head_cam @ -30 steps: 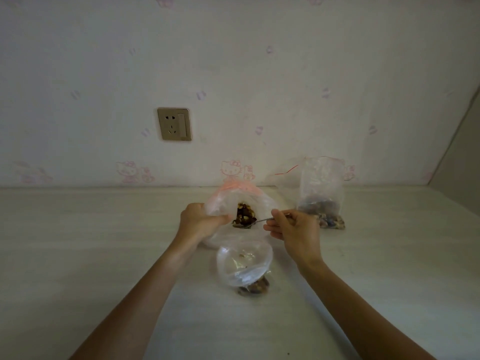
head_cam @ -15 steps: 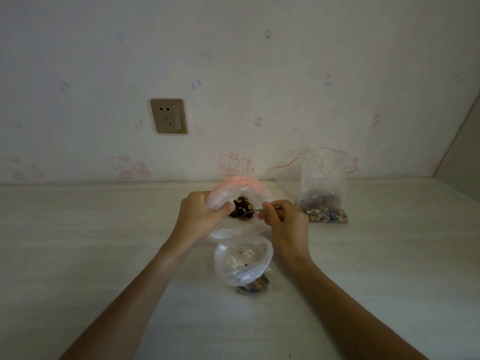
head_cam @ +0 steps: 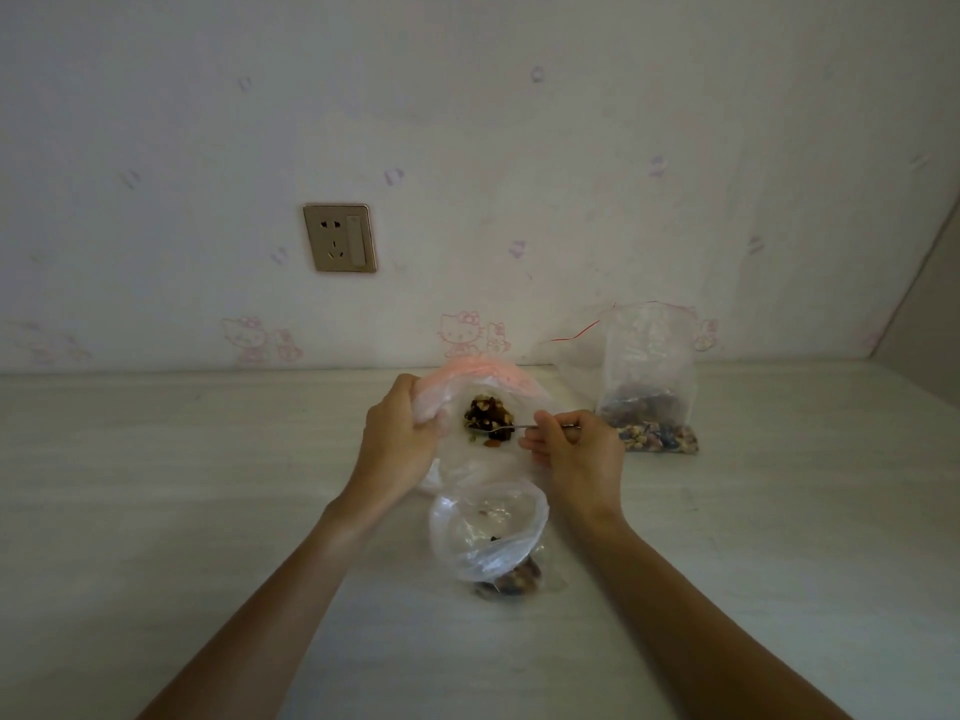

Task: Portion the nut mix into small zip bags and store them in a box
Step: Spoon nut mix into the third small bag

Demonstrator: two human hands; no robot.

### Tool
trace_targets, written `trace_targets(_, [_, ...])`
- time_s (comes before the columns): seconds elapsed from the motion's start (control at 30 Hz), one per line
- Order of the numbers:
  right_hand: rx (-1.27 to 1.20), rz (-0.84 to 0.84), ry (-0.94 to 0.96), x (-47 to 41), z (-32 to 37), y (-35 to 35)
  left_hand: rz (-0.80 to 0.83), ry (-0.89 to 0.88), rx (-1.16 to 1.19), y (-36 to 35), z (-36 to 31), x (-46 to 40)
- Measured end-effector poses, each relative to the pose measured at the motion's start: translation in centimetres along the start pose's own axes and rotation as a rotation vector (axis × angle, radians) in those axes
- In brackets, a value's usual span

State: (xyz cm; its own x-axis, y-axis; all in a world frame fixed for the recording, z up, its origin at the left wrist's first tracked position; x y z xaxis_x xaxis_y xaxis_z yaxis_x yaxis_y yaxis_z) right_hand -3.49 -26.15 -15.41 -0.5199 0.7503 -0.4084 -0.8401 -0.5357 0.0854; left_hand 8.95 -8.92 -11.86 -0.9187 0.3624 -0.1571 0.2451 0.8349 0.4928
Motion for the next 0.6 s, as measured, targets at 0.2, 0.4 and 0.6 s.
trace_targets(0.2, [-0.015,-0.045,-0.019,0.4,-0.2,-0.5,0.025,-0.003,0.03,0.0,0.5,0.4])
trace_targets(0.4, [0.013,-0.082,-0.047,0.4,-0.1,-0.2,-0.02,0.007,-0.028,0.2,1.0,0.0])
trace_targets(0.6, [0.174,-0.037,-0.001,0.0,0.8,-0.9,-0.095,-0.047,-0.167,-1.0,1.0,-1.0])
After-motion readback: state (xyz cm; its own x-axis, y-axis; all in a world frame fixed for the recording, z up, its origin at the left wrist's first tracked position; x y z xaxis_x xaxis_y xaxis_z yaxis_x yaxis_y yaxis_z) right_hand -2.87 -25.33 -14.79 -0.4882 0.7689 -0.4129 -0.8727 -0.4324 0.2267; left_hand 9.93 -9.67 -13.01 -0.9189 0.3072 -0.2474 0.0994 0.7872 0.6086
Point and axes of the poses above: each hand's wrist, its own x-axis away from the middle knuckle, its own y-axis out of the back of the hand, z = x × y, the point moved 3 cm from there along -x, towards the middle knuckle, and after that the axes turned 11 degrees about y, right-handed, at the moved point
